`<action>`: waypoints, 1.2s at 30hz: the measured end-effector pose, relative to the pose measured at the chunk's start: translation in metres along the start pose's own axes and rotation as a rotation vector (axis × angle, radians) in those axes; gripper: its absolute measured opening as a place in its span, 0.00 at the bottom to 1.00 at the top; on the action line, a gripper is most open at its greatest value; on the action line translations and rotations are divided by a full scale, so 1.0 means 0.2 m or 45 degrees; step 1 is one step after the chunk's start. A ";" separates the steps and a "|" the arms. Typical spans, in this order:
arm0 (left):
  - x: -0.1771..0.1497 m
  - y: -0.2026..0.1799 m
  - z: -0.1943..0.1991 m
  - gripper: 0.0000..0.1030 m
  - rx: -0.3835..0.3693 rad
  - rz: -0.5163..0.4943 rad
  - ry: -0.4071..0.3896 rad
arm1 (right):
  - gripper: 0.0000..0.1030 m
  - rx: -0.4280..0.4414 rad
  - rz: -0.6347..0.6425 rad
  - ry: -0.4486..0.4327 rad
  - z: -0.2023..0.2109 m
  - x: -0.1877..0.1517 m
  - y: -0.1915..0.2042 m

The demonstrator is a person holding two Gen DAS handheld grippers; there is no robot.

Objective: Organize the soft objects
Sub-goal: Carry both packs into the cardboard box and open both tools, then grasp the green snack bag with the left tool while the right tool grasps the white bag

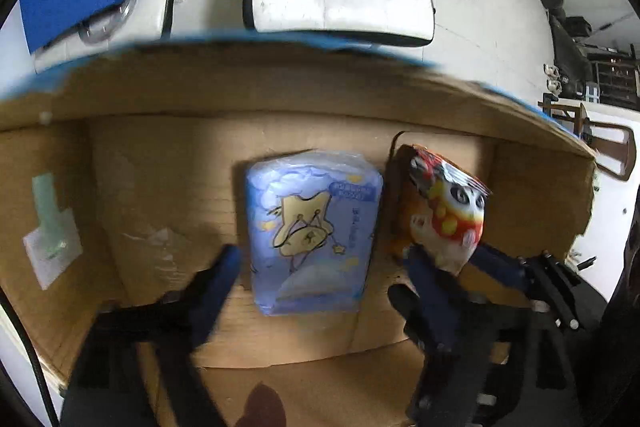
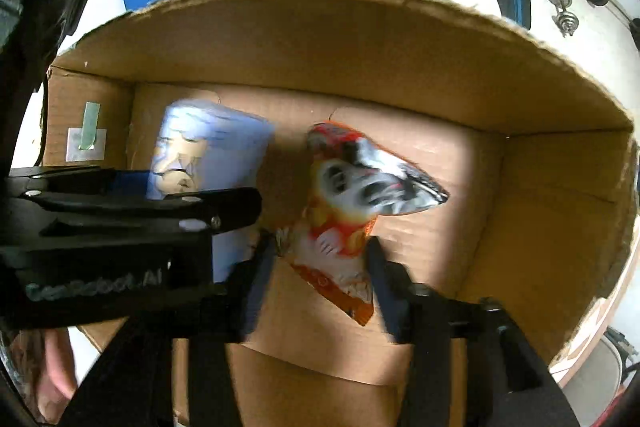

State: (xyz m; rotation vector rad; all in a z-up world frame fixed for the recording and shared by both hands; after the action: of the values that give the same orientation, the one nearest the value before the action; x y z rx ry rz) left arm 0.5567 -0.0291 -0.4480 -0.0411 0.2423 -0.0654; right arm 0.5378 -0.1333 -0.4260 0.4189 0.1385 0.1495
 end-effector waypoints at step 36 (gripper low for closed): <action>-1.51 0.48 0.14 0.97 0.391 0.086 -0.465 | 1.00 -0.200 -0.251 -0.411 0.57 -1.22 -0.08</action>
State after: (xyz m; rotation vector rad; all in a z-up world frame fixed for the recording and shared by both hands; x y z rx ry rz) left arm 0.2765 0.0894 -0.3545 0.2594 -0.1334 -0.0260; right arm 0.3194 -0.2341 -0.3040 0.2662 -0.1490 -0.1019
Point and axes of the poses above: each gripper's, at about its wrist camera, not at the fingertips, and z roughly against the way its jaws point, y to its left, x to its top, the point moved 6 cm from there along -z, roughly the way its jaws point, and after that the axes turned 14 degrees about x, right-handed, at the moved point
